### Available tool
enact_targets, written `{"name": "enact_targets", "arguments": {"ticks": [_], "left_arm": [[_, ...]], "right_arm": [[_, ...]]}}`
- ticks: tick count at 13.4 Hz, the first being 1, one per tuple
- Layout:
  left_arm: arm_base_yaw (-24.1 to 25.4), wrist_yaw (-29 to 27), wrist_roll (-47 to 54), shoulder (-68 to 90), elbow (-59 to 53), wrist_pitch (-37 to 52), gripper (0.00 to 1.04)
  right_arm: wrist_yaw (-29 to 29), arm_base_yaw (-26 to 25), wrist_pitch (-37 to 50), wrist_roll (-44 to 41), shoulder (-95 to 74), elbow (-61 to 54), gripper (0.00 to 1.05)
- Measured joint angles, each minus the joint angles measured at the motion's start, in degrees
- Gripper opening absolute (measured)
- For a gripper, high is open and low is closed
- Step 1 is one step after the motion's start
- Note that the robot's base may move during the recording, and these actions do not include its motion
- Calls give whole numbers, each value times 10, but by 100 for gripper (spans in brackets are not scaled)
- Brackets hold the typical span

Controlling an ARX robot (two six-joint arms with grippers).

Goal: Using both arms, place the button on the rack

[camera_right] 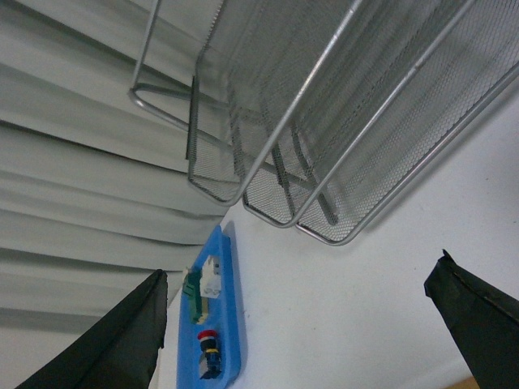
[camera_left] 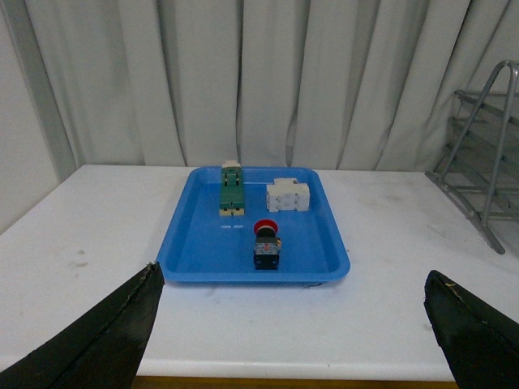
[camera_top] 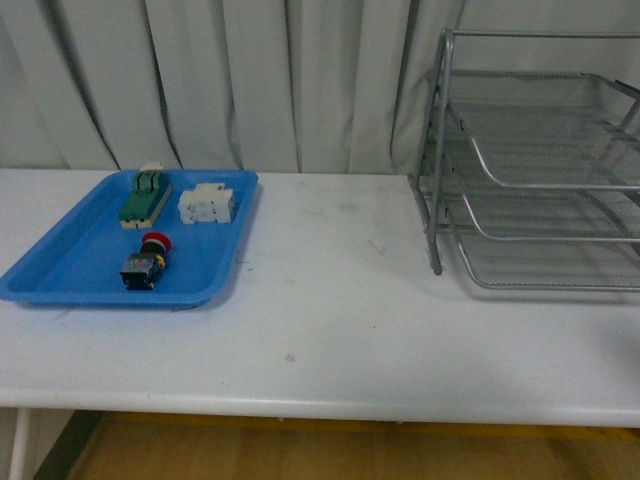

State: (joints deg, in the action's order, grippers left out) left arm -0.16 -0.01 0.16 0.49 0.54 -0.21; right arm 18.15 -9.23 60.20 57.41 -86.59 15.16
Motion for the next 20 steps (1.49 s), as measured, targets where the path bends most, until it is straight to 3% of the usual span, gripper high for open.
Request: {"name": "enact_targets", "arguments": {"ticks": [3,13,17,19,20], "left_arm": [[0,0,0,0,0,0,98],[0,0,0,0,0,0,98],[0,0,0,0,0,0,98],[0,0,0,0,0,0,98],[0,0,0,0,0,0,98]], "right_arm": [[-31,27,24,75,-202,119,98],[-96,93,-66,144,-391,358,95],[-115,87,-64,152,-442,417,44],[-102,77,-17,151,-435,389,13],[-94,73,4,187,-424,362,7]]}}
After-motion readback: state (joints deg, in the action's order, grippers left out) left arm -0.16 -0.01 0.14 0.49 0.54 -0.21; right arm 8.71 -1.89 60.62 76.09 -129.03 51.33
